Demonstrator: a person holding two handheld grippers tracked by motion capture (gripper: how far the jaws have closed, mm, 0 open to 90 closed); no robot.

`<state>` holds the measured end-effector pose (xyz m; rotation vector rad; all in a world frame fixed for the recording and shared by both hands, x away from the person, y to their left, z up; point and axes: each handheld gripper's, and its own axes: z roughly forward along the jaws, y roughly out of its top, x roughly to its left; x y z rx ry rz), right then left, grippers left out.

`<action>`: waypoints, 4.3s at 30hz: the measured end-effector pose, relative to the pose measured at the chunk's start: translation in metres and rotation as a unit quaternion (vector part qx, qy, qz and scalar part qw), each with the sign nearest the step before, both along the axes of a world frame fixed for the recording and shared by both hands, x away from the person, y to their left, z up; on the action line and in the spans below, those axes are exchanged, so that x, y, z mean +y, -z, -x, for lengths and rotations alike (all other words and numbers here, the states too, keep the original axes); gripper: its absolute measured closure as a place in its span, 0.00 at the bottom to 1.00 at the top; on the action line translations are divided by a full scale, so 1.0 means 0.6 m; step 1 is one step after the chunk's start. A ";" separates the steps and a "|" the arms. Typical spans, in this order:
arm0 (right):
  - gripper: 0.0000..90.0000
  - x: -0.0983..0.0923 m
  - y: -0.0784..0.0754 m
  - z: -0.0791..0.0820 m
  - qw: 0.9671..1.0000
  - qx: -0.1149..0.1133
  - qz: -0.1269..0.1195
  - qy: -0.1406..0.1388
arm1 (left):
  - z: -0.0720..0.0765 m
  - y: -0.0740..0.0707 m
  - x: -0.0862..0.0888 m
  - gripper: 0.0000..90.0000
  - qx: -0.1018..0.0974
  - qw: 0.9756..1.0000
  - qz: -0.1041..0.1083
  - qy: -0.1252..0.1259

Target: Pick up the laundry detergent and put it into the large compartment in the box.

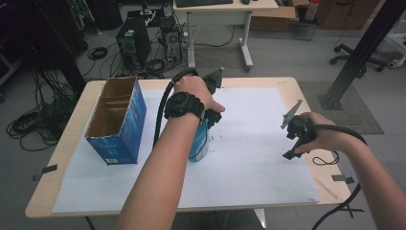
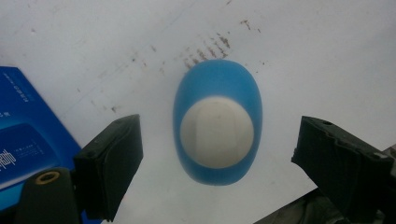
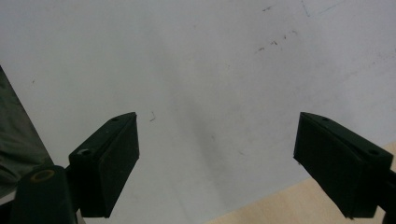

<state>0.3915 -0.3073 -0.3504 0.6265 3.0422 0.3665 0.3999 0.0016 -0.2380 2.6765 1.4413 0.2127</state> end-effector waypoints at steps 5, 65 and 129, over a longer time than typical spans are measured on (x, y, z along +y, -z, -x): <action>0.16 0.000 0.000 0.000 1.000 0.000 0.000 0.000 | -0.001 0.001 0.000 0.17 0.000 1.000 -0.001 -0.001; 0.15 -0.007 0.026 0.002 1.000 0.013 0.001 0.003 | -0.018 0.077 -0.010 0.22 0.022 0.999 -0.031 -0.008; 0.15 -0.003 0.026 0.001 1.000 0.016 0.005 0.002 | -0.029 0.082 0.002 0.42 0.055 0.998 -0.008 -0.016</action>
